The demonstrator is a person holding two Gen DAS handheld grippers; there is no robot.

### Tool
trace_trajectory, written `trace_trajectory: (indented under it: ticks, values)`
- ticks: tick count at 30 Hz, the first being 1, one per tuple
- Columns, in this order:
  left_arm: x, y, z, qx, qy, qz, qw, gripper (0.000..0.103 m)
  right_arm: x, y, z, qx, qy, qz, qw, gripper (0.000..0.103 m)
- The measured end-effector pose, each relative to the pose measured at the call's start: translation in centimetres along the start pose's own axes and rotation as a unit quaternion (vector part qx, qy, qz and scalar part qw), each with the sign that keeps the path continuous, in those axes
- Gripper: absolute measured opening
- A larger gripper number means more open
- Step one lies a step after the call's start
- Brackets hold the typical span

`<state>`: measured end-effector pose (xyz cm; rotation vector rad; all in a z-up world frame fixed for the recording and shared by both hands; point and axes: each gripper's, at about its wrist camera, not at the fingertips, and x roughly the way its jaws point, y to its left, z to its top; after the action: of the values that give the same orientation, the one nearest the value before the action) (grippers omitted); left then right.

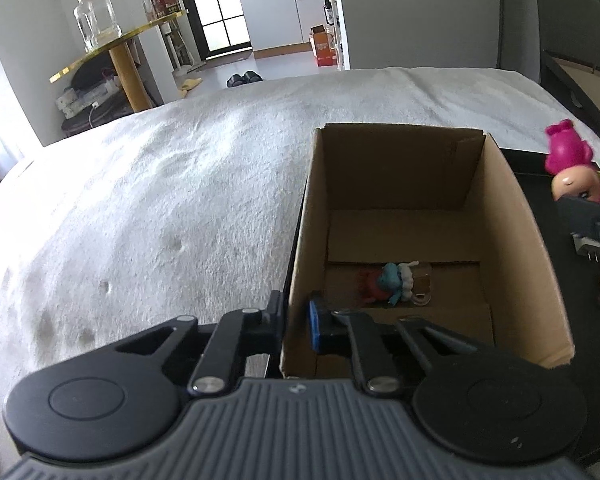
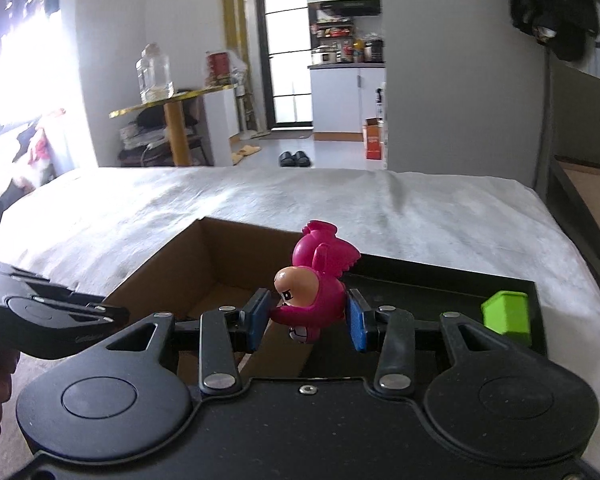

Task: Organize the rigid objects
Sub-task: 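Lift the pink figure into the box and open the right gripper, then return the right tool to the tray and grasp the brown figure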

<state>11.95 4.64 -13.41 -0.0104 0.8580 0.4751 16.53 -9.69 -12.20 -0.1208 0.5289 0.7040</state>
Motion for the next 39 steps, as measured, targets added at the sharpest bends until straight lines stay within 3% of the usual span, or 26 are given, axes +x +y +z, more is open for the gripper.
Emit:
trace_trajectory:
  ticks: [13, 20, 27, 33, 39]
  values:
    - [0.4, 1.3, -0.3, -0.014, -0.009, -0.033, 0.9993, 0.011, 2.5, 3.9, 0.8, -0.045, 0.023, 0.024, 0.998, 0.041]
    - [0.9, 1.6, -0.2, -0.015, -0.008, -0.045, 0.9988, 0.012, 4.6, 4.9, 1.0, -0.071, 0.046, -0.002, 0.996, 0.042]
    - [1.0, 1.8, -0.1, -0.023, -0.002, -0.044, 0.9988, 0.012, 4.5, 5.4, 0.8, -0.083, 0.047, -0.025, 0.995, 0.055]
    - [0.8, 1.4, 0.1, -0.02, 0.001, -0.035, 0.9992, 0.013, 3.1, 4.2, 1.2, -0.053, 0.046, -0.03, 0.997, 0.061]
    - [0.5, 1.0, 0.6, -0.025, 0.014, -0.023, 0.9993, 0.02, 1.3, 2.7, 1.3, -0.034, 0.03, -0.043, 0.998, 0.079]
